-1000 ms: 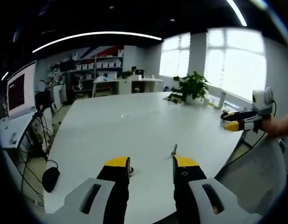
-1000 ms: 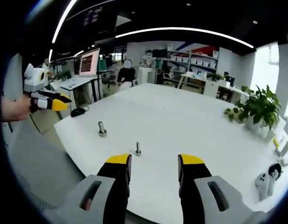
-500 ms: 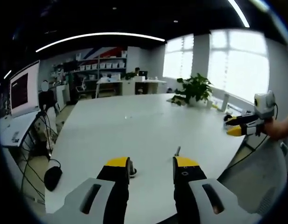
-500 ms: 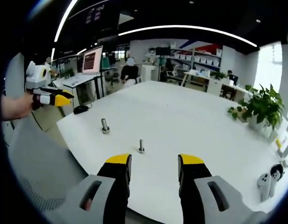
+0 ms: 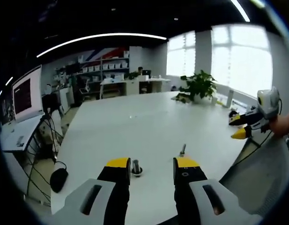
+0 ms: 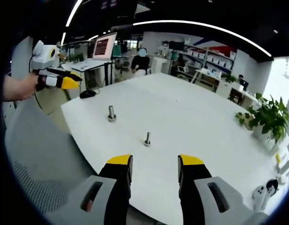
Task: Place the washer onto the threaded stud by aligning its center hole with the stud, sliding it down to the base, and recovering from edge contact or off-axis alignment until the washer reaches the visible bottom stop.
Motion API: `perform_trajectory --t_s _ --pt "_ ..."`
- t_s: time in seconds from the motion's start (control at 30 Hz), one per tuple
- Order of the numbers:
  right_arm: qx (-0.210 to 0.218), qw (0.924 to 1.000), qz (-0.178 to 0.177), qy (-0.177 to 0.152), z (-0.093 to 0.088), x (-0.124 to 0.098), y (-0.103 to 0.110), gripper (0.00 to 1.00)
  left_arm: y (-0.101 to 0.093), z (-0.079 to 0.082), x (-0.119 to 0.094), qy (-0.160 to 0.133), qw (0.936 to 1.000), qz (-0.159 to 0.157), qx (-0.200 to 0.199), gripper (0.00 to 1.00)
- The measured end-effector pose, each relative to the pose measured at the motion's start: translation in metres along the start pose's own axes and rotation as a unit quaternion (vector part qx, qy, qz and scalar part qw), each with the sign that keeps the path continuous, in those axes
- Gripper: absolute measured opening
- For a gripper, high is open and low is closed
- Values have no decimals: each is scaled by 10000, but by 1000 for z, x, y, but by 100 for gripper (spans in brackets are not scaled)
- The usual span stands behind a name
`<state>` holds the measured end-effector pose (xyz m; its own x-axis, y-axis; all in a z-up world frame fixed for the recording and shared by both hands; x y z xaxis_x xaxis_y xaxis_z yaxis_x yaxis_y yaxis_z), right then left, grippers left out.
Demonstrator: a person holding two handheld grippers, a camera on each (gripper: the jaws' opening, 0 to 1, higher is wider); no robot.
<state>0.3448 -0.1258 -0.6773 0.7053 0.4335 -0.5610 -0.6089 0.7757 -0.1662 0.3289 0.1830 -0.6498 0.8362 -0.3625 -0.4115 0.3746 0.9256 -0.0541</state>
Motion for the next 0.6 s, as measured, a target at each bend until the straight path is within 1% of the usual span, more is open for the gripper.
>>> perform_trajectory --t_s 0.1,0.23,0.3,0.43,0.6 --pt "-73 10000 5 -3 4 -1 3 40 2 1 0 -9 10000 35 22 35" --pt "-195 9997 51 123 1 0 6 40 4 5 0 -116 9999 22 -80 35" --pt "-235 9996 60 117 1 0 5 40 5 6 -1 -151 9998 31 -125 35" --pt "-272 9995 82 154 0 1 5 40 4 5 0 -135 9998 17 -119 35" --pt "-393 9991 100 152 2 1 8 40 0 2 -1 -71 10000 -30 0 35"
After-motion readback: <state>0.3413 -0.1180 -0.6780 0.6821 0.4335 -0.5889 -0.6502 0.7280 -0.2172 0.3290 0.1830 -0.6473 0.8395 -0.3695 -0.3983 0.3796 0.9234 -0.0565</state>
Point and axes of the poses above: the point that each gripper's makers call its tool centre point, and the gripper's own axes: x roughly forward along the fingers, y roughly to its left, z roughly out of its top, the point moved 5 cm from there along -x, roughly backward along the fingers
